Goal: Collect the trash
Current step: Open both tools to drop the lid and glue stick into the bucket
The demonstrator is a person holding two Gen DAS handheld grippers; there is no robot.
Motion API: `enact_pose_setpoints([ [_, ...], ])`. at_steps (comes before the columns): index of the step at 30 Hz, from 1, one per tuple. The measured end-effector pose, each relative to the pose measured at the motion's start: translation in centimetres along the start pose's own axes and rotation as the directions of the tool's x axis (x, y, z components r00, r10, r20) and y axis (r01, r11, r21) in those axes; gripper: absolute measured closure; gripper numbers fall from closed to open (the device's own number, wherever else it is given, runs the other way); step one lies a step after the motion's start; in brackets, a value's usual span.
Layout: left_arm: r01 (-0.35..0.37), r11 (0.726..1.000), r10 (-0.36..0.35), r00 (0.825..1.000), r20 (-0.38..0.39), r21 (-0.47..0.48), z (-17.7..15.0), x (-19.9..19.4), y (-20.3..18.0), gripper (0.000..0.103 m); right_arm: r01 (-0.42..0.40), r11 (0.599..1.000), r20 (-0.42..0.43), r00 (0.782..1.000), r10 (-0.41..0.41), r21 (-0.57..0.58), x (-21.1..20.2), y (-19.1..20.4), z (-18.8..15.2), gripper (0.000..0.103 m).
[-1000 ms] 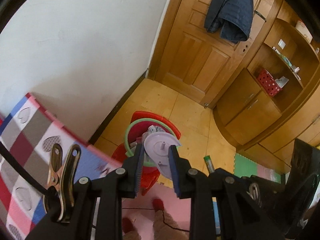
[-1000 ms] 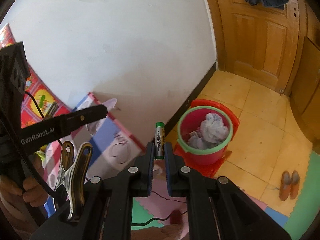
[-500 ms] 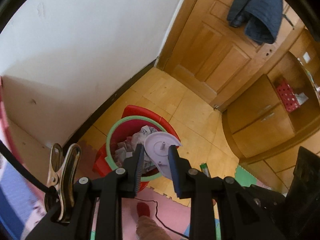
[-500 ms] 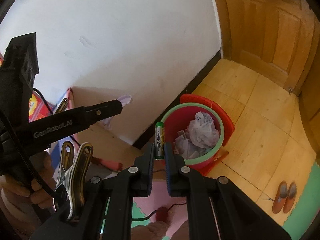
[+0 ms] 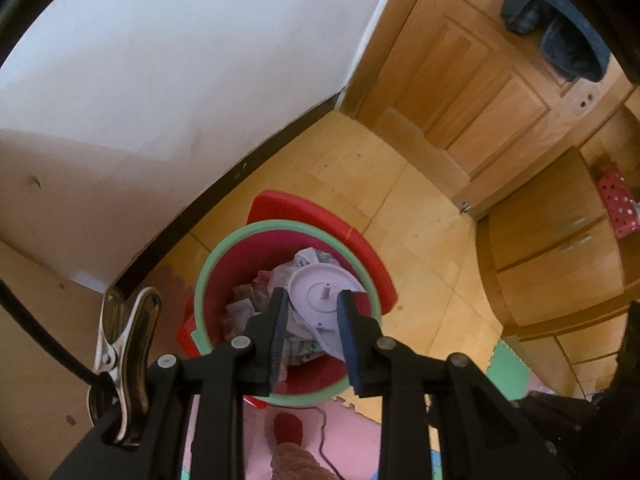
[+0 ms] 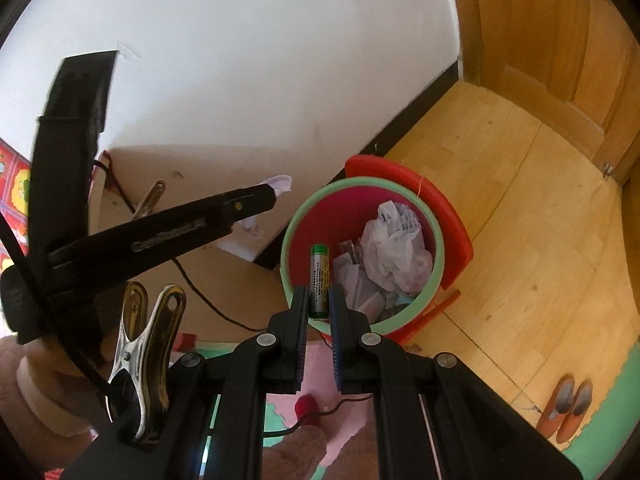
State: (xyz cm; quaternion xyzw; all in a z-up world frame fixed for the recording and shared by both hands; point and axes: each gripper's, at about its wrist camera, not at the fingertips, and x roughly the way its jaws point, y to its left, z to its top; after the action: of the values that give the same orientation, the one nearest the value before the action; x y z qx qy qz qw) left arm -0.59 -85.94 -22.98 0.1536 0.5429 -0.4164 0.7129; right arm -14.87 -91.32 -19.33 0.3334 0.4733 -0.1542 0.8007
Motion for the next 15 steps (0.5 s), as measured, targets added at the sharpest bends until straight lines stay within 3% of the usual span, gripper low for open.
enact_pose_setpoints([
  [7, -0.016, 0.999, 0.015, 0.999, -0.03, -0.034, 1.1, 3.5, 0.8, 0.076, -0.008, 1.0, -0.039, 0.999, 0.008, 0.005, 2.3, -1.1, 0.3, 0.092],
  [10, -0.025, 0.999, 0.023, 0.999, -0.04, -0.033, 1.4, 3.7, 0.9, 0.071, -0.009, 1.0, -0.048, 0.999, 0.009, 0.006, 2.9, -1.4, 0.5, 0.092],
  [15, -0.046, 0.998, 0.044, 0.998, -0.04, -0.051, 1.6, 3.7, 1.4, 0.071, -0.016, 1.0, -0.062, 0.998, 0.016, 0.003, 3.7, -1.6, 0.8, 0.092],
])
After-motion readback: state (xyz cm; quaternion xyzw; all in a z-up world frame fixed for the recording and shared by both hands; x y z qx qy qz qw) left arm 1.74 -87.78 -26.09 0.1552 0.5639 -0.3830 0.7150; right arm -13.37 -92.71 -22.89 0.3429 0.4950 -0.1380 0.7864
